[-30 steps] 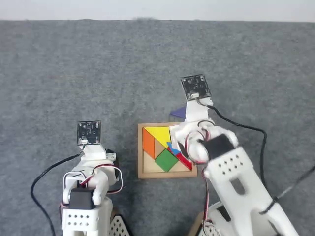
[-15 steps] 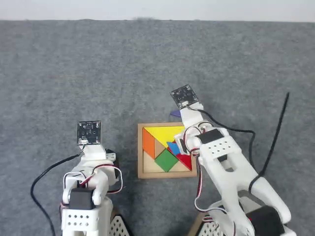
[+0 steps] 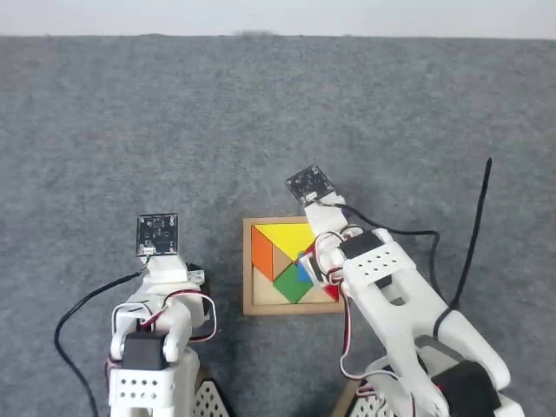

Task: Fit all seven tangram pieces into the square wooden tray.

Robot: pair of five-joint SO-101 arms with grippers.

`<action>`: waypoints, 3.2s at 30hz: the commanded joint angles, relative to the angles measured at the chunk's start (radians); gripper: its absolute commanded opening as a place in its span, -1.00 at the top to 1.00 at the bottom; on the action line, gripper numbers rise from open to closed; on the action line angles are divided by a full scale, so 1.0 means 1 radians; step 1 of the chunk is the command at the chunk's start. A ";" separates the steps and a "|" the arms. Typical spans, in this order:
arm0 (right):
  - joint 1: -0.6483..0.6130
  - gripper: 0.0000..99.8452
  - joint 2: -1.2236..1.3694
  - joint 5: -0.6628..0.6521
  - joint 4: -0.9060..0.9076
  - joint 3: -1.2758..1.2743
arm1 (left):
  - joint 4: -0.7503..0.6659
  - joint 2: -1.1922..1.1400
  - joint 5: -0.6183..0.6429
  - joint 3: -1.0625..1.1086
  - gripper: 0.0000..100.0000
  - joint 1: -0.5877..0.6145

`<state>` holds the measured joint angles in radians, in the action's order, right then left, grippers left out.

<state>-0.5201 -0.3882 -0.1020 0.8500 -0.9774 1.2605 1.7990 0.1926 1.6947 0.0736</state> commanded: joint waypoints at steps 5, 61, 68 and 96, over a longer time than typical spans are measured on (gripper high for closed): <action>-0.007 0.99 -0.108 -0.052 0.111 -0.014 | 0.002 0.020 -0.009 -0.012 0.97 0.006; -0.087 0.99 -0.222 -0.098 -0.019 -0.175 | 0.002 0.020 -0.009 -0.012 0.97 0.006; -0.148 0.99 -0.222 -0.097 -0.024 -0.150 | 0.002 0.020 -0.009 -0.012 0.97 0.006; 0.116 0.99 -0.094 -0.089 -0.012 0.081 | 0.002 0.020 -0.009 -0.012 0.97 0.006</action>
<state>-0.4189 -0.5171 -0.1665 0.8270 -0.9605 1.2605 1.7990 0.1926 1.6947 0.0736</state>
